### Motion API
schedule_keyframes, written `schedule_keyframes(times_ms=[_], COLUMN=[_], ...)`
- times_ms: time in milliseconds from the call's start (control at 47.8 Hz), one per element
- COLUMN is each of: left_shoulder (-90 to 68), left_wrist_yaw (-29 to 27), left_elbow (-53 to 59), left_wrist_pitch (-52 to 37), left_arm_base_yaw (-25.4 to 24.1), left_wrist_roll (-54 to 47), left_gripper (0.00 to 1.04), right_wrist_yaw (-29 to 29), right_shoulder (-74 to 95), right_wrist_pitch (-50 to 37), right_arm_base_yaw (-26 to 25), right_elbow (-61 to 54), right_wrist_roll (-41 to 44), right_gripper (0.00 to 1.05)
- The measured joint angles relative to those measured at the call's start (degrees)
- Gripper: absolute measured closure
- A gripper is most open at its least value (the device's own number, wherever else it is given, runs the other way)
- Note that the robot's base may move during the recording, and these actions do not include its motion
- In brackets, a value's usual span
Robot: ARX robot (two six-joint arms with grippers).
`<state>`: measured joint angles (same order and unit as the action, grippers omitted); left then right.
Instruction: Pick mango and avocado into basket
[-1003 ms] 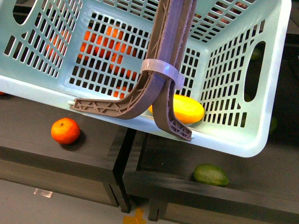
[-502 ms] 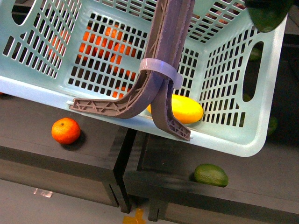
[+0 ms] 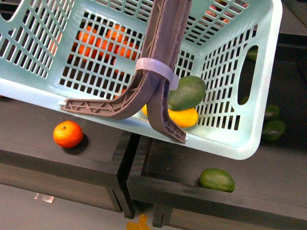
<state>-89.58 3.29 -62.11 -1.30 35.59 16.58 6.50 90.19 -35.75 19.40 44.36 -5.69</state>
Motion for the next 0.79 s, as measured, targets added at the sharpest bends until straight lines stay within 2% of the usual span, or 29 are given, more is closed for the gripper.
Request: schedule_keyframes(times_ms=[167,376,544,669,794], left_shoulder=[0.0,0.0,0.0,0.0,0.0], left_wrist_yaw=[0.6,0.9,0.7,0.2,0.2], left_elbow=[0.0,0.0,0.0,0.0,0.0], left_wrist_pitch=[0.0,0.0,0.0,0.0,0.0], left_arm_base_yaw=[0.2,0.4,0.4,0.2,0.2], left_wrist_roll=[0.5,0.5,0.3,0.4,0.3], left_gripper=[0.98,0.98,0.98,0.98,0.98], right_wrist_yaw=[1.3,6.2,12.1,14.2,14.6], right_shoulder=[-11.1,-28.3,-49.9,-62.7,-67.0], right_wrist_pitch=[0.0,1.8,11.8,21.4,23.6], right_arm_base_yaw=[-2.3,-5.6,-8.9,-10.2,-10.4], right_elbow=[-5.6,-15.9,-30.2,-37.7,-39.6], right_wrist_roll=[-1.3,-2.8,-4.2,-5.2,-5.3], right_gripper=[0.08,0.08,0.08,0.08,0.08])
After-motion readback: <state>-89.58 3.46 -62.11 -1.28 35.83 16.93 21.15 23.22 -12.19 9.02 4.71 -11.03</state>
